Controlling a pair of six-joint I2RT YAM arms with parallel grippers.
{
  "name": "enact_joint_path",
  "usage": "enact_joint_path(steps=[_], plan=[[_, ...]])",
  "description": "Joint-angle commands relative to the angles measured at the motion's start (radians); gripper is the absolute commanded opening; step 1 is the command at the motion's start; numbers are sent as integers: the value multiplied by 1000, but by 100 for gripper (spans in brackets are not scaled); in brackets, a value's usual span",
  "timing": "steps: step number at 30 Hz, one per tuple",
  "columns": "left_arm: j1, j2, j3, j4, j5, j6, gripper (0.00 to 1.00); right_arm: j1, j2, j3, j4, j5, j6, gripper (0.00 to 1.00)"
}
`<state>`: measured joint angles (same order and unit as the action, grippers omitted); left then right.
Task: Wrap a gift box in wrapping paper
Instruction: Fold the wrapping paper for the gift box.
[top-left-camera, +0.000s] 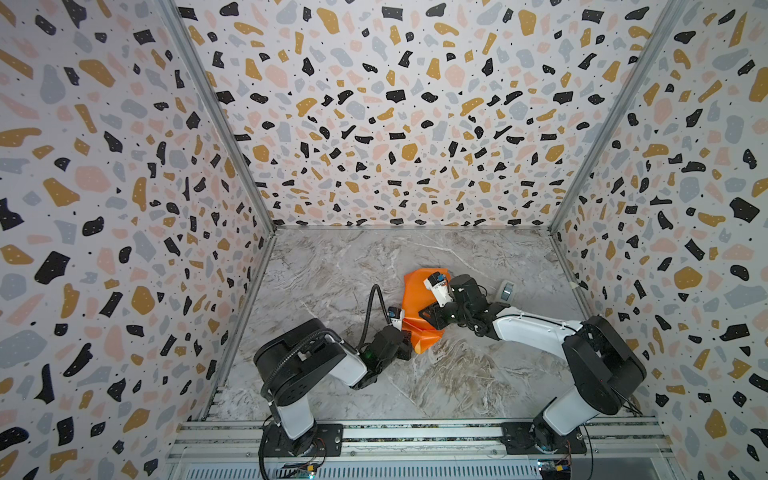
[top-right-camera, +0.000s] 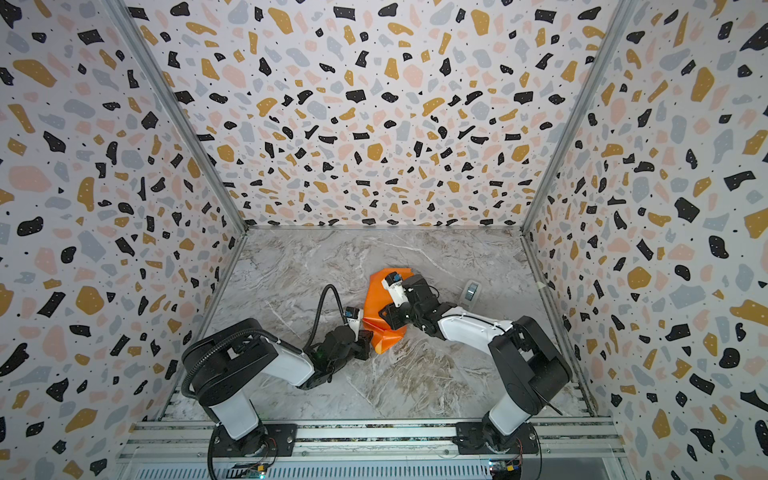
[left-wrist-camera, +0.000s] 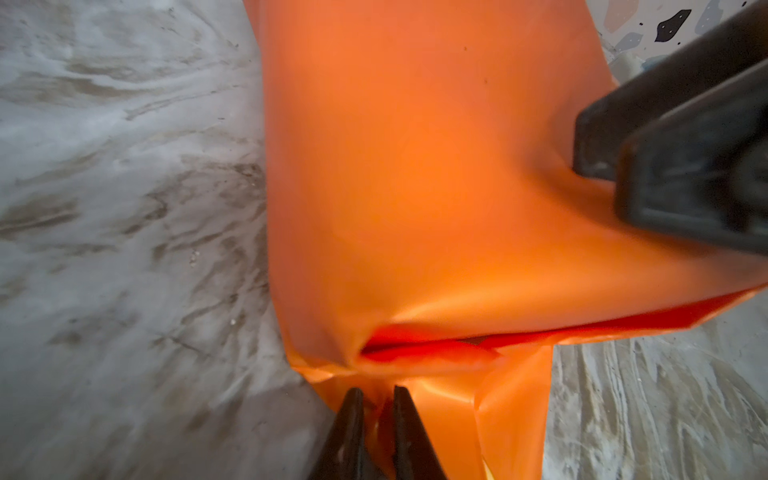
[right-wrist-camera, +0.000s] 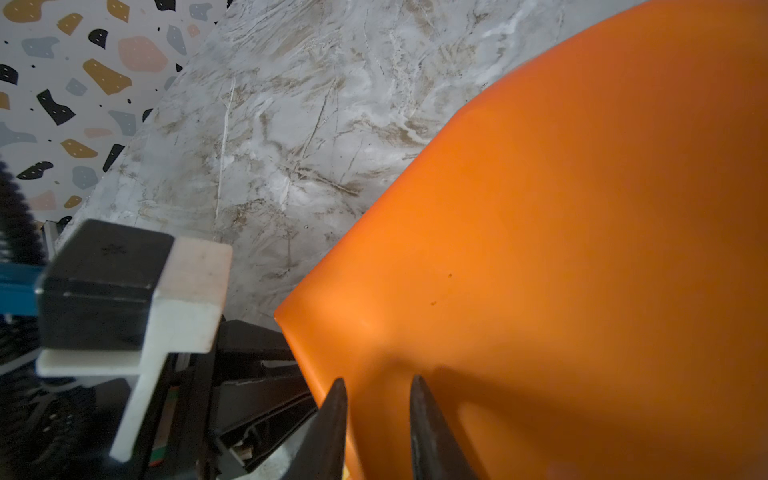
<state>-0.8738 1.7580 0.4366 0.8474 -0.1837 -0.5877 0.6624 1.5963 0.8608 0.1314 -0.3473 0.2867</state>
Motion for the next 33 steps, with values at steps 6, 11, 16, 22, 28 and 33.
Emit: enact_joint_path(steps=[6,11,16,22,28,33], plan=[[-38,14,-20,-88,58,1,15,14,19,-20,-90,-6,4,27],[-38,-37,-25,-127,50,14,16,15,20,-22,-89,-4,5,27],[-38,-61,-28,-151,41,24,16,16,20,-20,-89,-6,6,27],[-38,-59,-55,-125,45,14,16,17,18,-23,-88,-4,6,27],[-39,-102,-75,-135,24,23,17,16,20,-24,-87,-5,7,27],[-39,-183,-74,-173,-38,48,17,16,22,-21,-88,-4,8,27]])
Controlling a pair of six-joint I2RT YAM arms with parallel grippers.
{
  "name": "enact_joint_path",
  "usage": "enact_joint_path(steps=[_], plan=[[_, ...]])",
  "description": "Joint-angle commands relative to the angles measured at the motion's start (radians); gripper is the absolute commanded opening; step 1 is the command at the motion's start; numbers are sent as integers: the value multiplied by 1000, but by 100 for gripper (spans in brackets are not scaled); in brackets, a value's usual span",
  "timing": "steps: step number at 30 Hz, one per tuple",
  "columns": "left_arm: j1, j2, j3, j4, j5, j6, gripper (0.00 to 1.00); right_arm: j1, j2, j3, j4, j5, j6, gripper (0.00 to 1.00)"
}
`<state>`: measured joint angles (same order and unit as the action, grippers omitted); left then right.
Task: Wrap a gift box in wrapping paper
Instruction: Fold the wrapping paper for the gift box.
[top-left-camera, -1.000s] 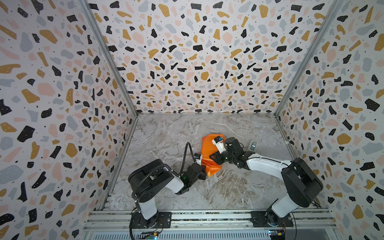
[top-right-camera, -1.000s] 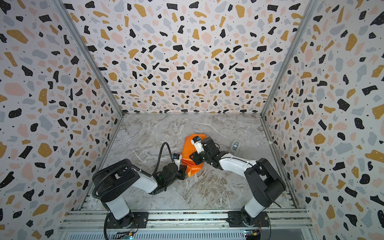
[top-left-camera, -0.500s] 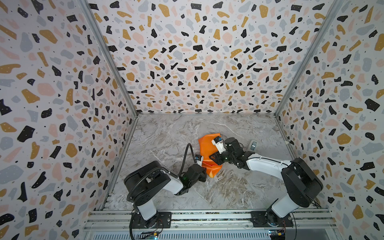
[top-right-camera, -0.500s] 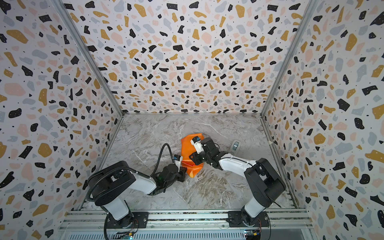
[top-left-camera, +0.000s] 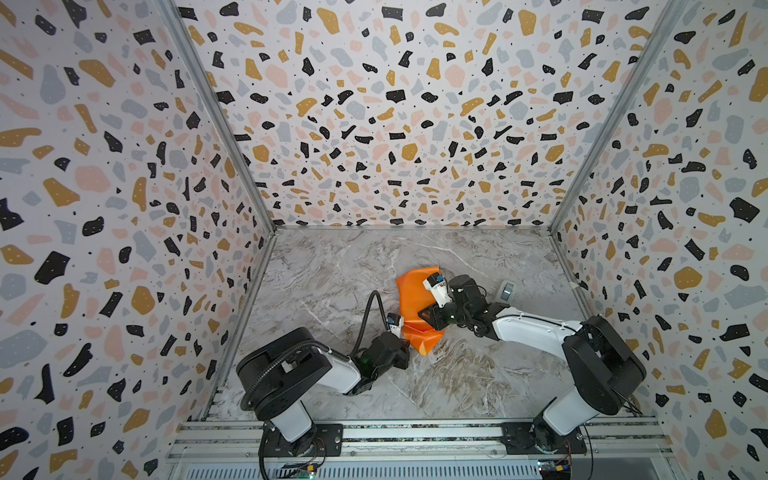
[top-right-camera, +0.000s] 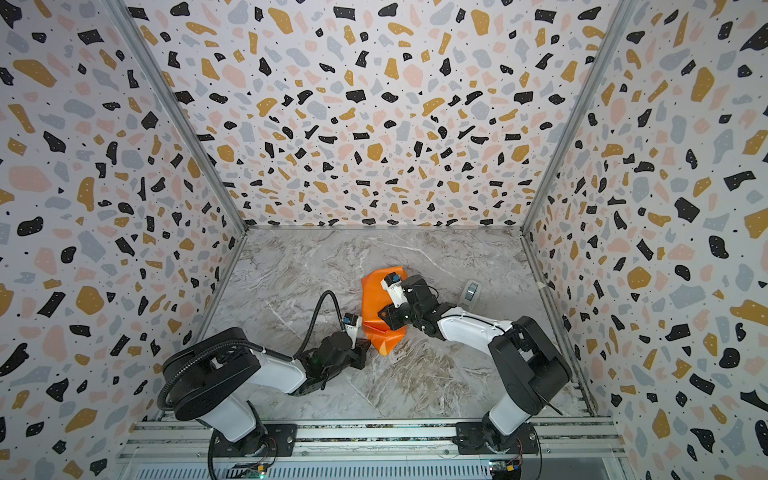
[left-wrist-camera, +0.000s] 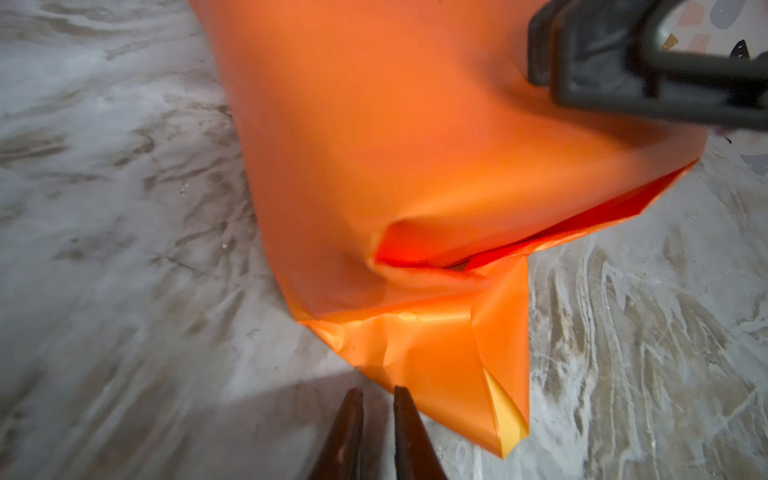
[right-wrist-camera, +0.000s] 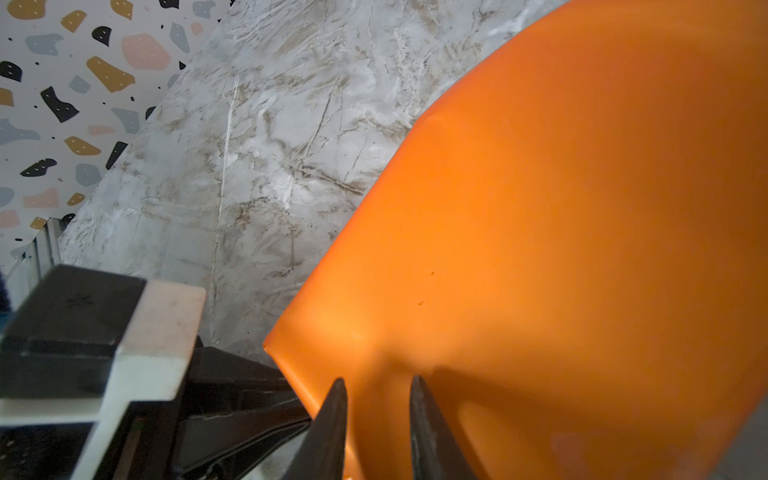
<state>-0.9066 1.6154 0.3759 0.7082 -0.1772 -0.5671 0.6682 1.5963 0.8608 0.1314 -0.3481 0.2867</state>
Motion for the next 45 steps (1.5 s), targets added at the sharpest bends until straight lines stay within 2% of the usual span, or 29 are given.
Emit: enact_joint_path(steps=[1,11,14,20,28,45], plan=[[-7,-52,-18,-29,-52,35,16,11,21,-20,-89,-4,7,27],[-37,-71,-60,142,-30,294,12,10,25,-17,-87,-5,4,27],[-46,-78,-57,150,-44,382,11,10,30,-13,-87,-9,1,27],[-50,-45,-24,159,-54,482,9,11,40,-8,-87,-15,-3,27],[-49,34,3,177,-73,550,8,10,42,-7,-83,-19,-6,27],[-60,106,21,191,-19,565,7,10,36,-3,-89,-19,-8,27]])
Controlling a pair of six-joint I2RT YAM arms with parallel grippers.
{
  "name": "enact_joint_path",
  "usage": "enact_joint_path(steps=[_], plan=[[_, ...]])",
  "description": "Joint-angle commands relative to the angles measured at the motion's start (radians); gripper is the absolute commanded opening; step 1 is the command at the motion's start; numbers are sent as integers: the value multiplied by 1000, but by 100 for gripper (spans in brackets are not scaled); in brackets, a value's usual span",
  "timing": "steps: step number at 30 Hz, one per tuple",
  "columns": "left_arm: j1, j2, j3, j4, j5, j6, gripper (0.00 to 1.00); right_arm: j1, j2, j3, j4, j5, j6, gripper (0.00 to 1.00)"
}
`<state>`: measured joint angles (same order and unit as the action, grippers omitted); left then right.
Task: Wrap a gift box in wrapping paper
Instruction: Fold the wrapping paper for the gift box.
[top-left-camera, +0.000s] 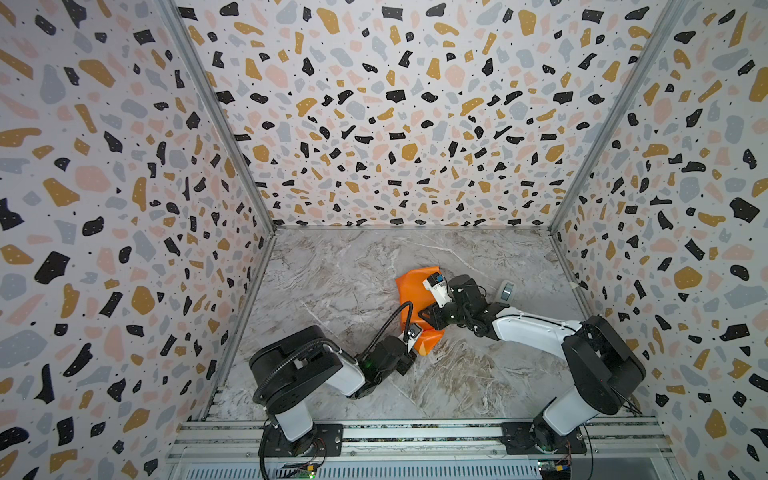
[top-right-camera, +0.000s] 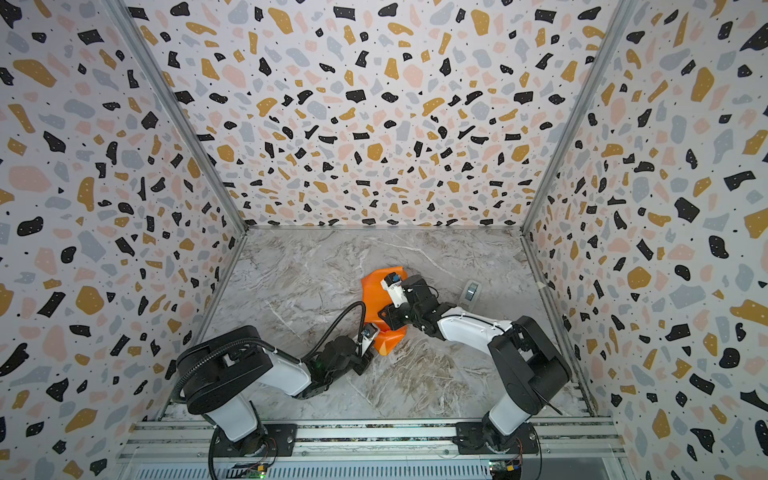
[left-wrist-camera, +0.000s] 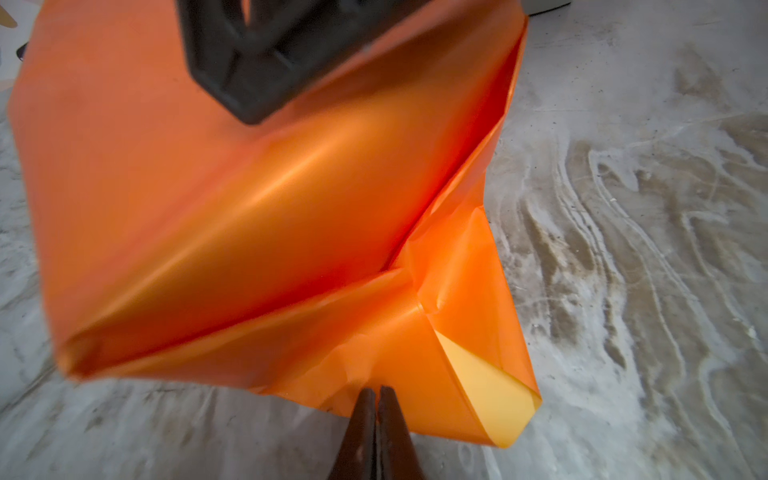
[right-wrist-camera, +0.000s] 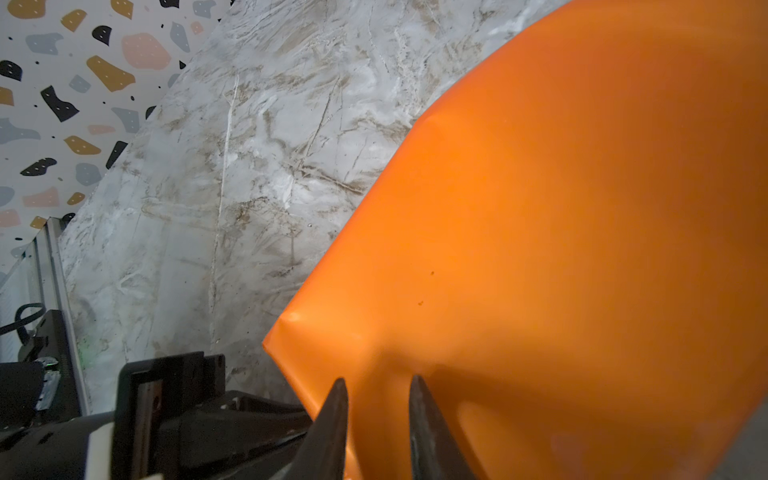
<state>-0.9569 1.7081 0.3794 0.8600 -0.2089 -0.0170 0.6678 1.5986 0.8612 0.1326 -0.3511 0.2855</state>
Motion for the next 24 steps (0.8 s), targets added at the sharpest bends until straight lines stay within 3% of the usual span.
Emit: enact_joint_path(steps=[1,24], plan=[[-10,12,13,39,13,17,7,11,33,-4,-90,-16,-6,27],[-61,27,13,38,57,29,7,8,40,-14,-74,-26,8,26]])
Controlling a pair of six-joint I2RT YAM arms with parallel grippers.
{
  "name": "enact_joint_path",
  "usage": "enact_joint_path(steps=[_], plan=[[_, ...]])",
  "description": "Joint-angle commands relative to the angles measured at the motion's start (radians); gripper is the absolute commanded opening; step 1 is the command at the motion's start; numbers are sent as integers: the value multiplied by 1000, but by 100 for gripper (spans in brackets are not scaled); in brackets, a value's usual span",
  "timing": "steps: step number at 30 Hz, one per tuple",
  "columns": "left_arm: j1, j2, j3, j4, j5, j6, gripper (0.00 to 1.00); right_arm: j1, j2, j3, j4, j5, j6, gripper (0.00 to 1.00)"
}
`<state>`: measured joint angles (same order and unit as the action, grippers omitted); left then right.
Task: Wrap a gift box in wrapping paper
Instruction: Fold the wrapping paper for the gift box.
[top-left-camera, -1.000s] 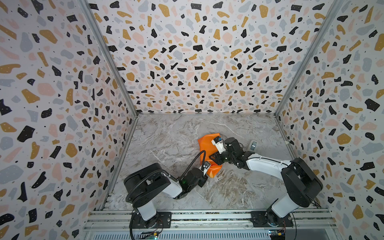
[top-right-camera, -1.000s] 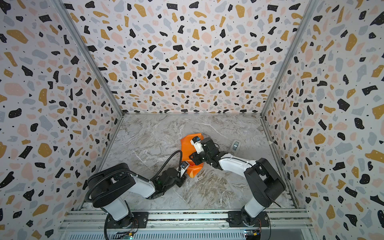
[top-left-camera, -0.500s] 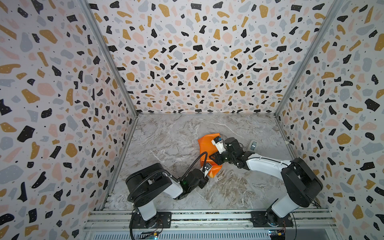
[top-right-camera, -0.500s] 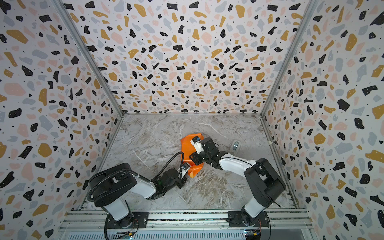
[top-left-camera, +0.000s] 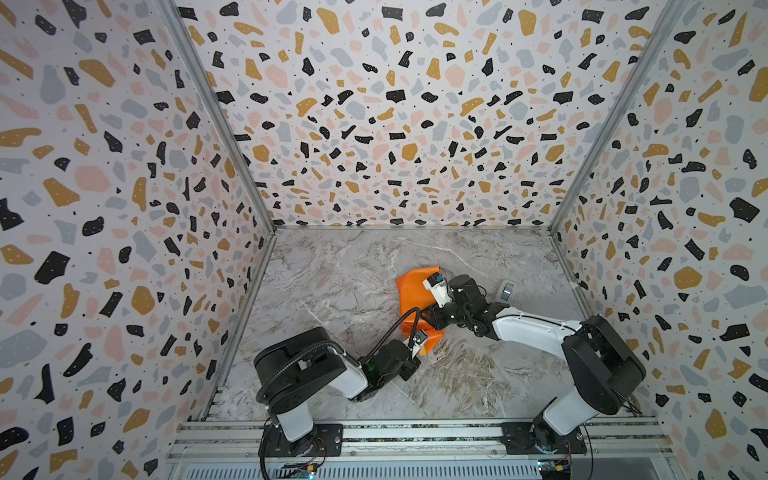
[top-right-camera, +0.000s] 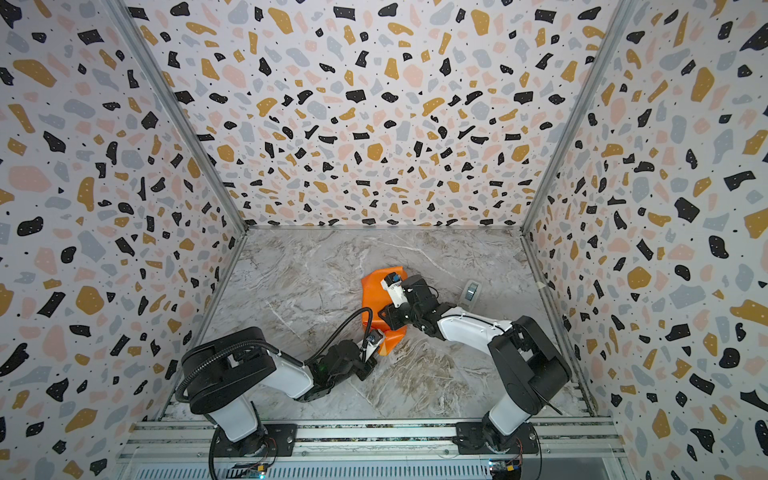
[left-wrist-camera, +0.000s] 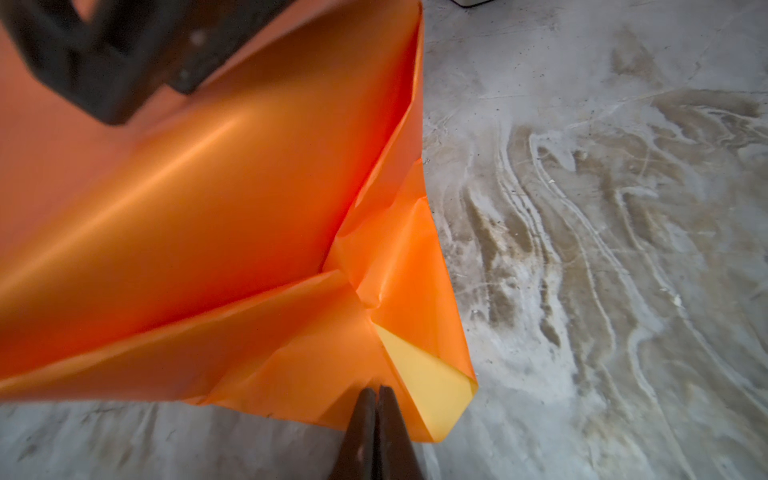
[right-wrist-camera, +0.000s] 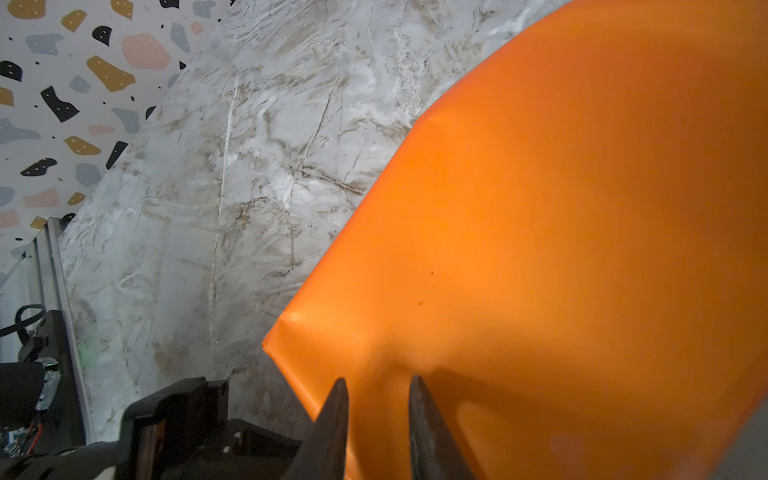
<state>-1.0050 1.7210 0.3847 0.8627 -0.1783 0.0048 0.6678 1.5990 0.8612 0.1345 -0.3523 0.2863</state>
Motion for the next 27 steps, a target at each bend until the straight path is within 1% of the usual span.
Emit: enact_joint_path(steps=[1,11,17,20,23,27], plan=[[-14,17,8,38,30,8,7,7,42,-14,-76,-24,7,26],[-24,23,0,61,73,4,7,3,42,-12,-76,-25,10,26],[-23,12,11,72,100,0,11,3,43,-7,-76,-28,9,26],[-22,-37,9,68,68,-7,17,3,39,-3,-78,-27,7,26],[-18,-116,-10,66,31,-28,23,3,39,5,-84,-28,8,26],[10,-218,-52,64,-4,-81,26,3,35,13,-88,-27,8,26]])
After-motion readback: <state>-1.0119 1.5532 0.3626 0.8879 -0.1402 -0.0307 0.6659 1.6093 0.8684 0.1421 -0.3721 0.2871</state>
